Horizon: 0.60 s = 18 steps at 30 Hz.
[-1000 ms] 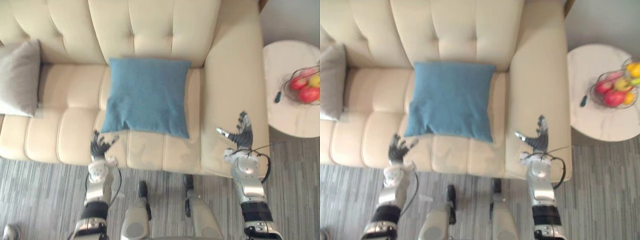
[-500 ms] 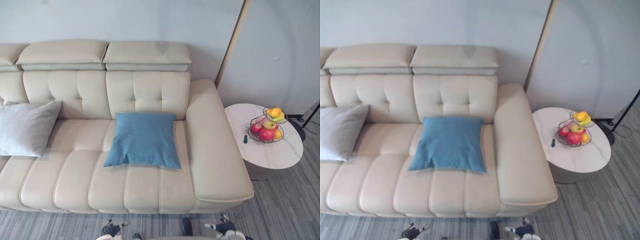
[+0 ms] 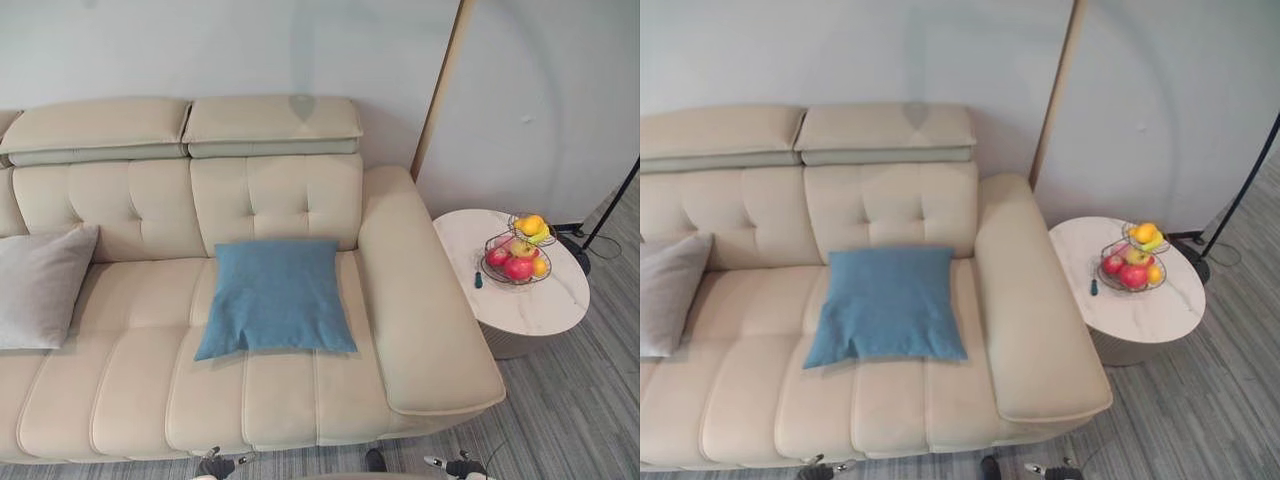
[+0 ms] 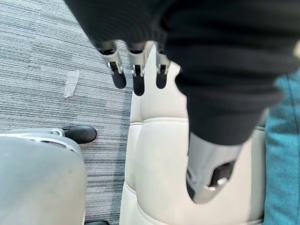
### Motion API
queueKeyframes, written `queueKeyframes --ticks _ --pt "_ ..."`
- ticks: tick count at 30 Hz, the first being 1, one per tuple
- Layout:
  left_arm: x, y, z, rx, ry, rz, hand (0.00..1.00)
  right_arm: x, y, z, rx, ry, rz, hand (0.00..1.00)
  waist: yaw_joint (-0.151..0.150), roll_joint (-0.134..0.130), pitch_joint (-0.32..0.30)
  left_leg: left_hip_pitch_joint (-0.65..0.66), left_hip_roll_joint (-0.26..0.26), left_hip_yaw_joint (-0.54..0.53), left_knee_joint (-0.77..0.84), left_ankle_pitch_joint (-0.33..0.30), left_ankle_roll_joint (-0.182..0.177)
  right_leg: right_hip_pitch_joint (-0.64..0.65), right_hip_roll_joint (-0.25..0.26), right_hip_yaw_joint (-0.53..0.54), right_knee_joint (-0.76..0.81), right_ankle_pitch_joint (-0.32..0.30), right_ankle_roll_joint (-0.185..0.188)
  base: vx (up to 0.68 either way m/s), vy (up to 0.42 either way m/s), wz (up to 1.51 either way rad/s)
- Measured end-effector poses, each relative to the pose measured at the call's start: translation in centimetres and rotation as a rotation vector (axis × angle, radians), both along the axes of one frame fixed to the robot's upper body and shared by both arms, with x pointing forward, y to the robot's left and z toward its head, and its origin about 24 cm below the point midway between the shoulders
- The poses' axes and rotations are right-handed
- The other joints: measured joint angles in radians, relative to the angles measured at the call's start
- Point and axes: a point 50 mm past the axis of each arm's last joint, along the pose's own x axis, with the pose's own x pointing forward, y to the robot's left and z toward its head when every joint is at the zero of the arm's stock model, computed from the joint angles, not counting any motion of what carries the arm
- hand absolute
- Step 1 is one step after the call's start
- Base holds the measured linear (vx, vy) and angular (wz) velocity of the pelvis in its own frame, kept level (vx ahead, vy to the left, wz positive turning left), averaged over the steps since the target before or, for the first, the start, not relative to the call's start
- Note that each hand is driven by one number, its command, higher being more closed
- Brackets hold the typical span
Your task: Pick up cushions and gather them together orderly.
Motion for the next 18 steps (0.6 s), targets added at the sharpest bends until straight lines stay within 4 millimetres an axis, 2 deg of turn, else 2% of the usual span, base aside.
queueKeyframes --ticks 6,9,11,12,13,14,15,16,17,18 --pt "0.1 -0.8 -0.1 -0.005 0.004 0.014 0.0 0.5 0.9 0.0 -0.003 0.0 0.043 0.0 0.016 0.0 0.008 0.01 0.008 0.054 0.044 -0.026 -0.003 -0.008 0.013 0.044 0.025 0.0 0.0 -0.04 -0.001 -0.22" --pt "1.0 -1.2 0.0 -0.009 -0.018 0.013 0.0 1.8 1.5 0.3 -0.016 -0.034 0.106 0.0 0.019 -0.002 0.039 -0.003 0.016 0.112 0.107 -0.058 -0.001 -0.047 0.027 0.1 0.072 0.0 0.0 -0.09 0.005 -0.59" --pt "1.8 -1.4 0.1 -0.013 -0.037 0.008 0.0 2.8 2.2 0.6 -0.02 -0.071 0.138 0.0 0.019 -0.013 0.056 -0.03 0.025 0.154 0.157 -0.079 0.001 -0.09 0.037 0.13 0.102 0.001 -0.002 -0.11 0.003 -0.63" --pt "2.5 -1.7 0.2 -0.015 -0.052 -0.012 0.0 3.3 2.8 0.7 -0.009 -0.084 0.151 0.0 0.02 -0.016 0.069 -0.048 0.035 0.18 0.189 -0.093 0.003 -0.114 0.044 0.141 0.124 -0.002 -0.013 -0.11 -0.014 -0.58" --pt "3.4 -1.8 0.5 -0.013 -0.073 -0.028 0.0 3.7 3.4 0.7 0.005 -0.092 0.161 0.0 0.02 -0.034 0.09 -0.065 0.044 0.2 0.221 -0.103 0.005 -0.134 0.043 0.128 0.137 -0.004 -0.024 -0.14 -0.02 -0.55" --pt "3.8 -1.9 0.6 -0.014 -0.088 -0.031 0.0 3.9 3.8 0.7 0.012 -0.097 0.161 0.0 0.02 -0.043 0.097 -0.078 0.048 0.211 0.231 -0.105 0.008 -0.145 0.037 0.096 0.138 -0.012 -0.058 -0.17 -0.035 -0.49" --pt "4.6 -2.0 0.9 -0.014 -0.117 -0.033 0.0 4.2 4.2 0.7 0.02 -0.106 0.156 0.0 0.022 -0.04 0.104 -0.089 0.076 0.229 0.232 -0.1 0.016 -0.159 0.026 0.0 0.151 -0.049 -0.11 -0.12 -0.05 -0.4" --pt "4.9 -2.1 1.0 -0.015 -0.127 -0.033 0.0 4.4 4.2 0.8 0.017 -0.113 0.157 0.0 0.025 -0.03 0.109 -0.091 0.092 0.243 0.232 -0.097 0.011 -0.188 0.024 -0.043 0.216 -0.07 -0.108 -0.07 -0.065 -0.37" --pt "5.3 -2.3 1.1 -0.019 -0.142 -0.034 0.0 4.6 4.3 1.0 0.016 -0.129 0.153 0.0 0.023 -0.033 0.108 -0.088 0.107 0.245 0.238 -0.094 0.006 -0.241 -0.005 -0.117 0.475 -0.133 -0.09 0.07 -0.083 -0.13" --pt "5.6 -2.4 1.3 -0.018 -0.156 -0.035 0.0 4.4 4.3 0.9 0.015 -0.128 0.146 0.0 0.025 -0.042 0.103 -0.077 0.106 0.239 0.25 -0.093 0.006 -0.225 -0.039 -0.135 0.626 -0.207 -0.051 0.09 -0.087 0.02"
